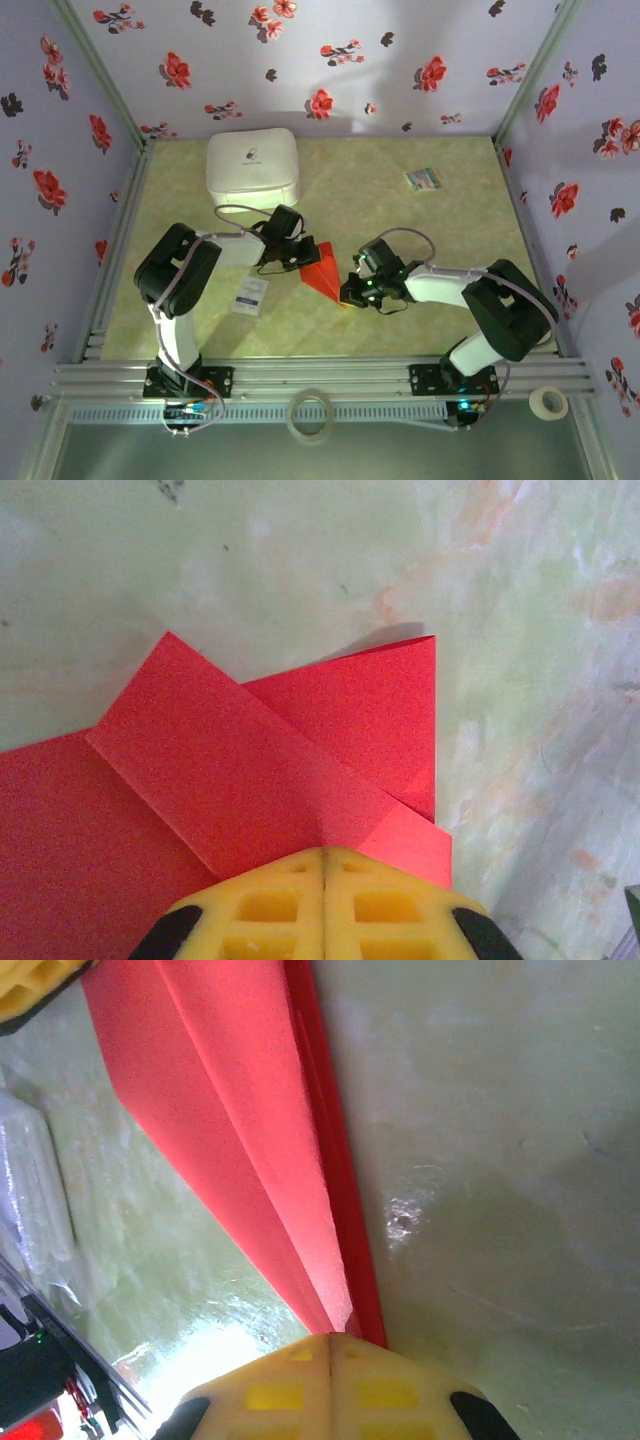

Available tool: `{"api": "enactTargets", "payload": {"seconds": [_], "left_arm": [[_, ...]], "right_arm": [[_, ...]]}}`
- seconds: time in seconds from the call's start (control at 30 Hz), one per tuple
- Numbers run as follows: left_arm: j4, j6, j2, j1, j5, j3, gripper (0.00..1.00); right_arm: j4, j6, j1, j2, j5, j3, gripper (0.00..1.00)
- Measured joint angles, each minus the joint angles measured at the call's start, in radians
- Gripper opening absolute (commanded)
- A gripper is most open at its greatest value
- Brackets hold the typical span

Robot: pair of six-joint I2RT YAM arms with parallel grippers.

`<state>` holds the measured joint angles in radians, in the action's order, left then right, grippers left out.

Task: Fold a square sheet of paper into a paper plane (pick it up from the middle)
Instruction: Fourth fold the wing at the center of the table.

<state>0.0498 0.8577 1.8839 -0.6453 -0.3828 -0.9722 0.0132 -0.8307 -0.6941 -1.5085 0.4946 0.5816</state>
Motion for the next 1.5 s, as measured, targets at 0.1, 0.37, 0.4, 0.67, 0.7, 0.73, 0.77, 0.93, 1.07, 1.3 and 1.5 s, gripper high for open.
{"api": "enactTargets", "payload": {"seconds": [0.1,0.37,0.4,0.67,0.7,0.73,0.77,0.93,1.07,1.3,1.5], "left_arm": [[0.000,0.000,0.000,0.000,0.000,0.000,0.06],[0.011,0.000,0.000,0.002,-0.004,0.006,0.06],[0.011,0.000,0.000,0.002,-0.004,0.006,0.06],[0.014,0.004,0.000,0.002,-0.008,0.009,0.05],[0.019,0.005,0.000,0.002,-0.010,0.012,0.05],[0.023,0.009,0.000,0.003,-0.011,0.014,0.06],[0.028,0.012,0.000,0.004,-0.012,0.017,0.06],[0.073,0.048,-0.022,0.005,-0.010,0.060,0.05],[0.084,0.080,-0.054,0.006,0.008,0.100,0.05],[0.097,0.130,-0.089,0.005,0.032,0.142,0.05],[0.097,0.136,-0.089,0.004,0.035,0.142,0.05]], "right_arm": [[-0.016,-0.012,0.000,0.004,0.010,0.000,0.07],[-0.050,-0.019,-0.003,-0.059,0.017,0.013,0.07],[-0.053,-0.019,-0.003,-0.058,0.018,0.007,0.06],[-0.114,-0.035,-0.003,0.026,0.017,-0.101,0.06],[-0.113,-0.042,-0.003,0.046,0.017,-0.117,0.06],[-0.105,-0.047,-0.003,0.070,0.014,-0.134,0.06],[-0.089,-0.053,-0.003,0.091,0.008,-0.143,0.07],[0.006,-0.084,-0.005,0.203,-0.054,-0.150,0.12],[0.011,-0.129,-0.005,0.232,-0.074,-0.150,0.21],[-0.047,-0.209,-0.005,0.203,-0.069,-0.151,0.31],[-0.106,-0.237,-0.006,0.156,-0.045,-0.151,0.32]]}}
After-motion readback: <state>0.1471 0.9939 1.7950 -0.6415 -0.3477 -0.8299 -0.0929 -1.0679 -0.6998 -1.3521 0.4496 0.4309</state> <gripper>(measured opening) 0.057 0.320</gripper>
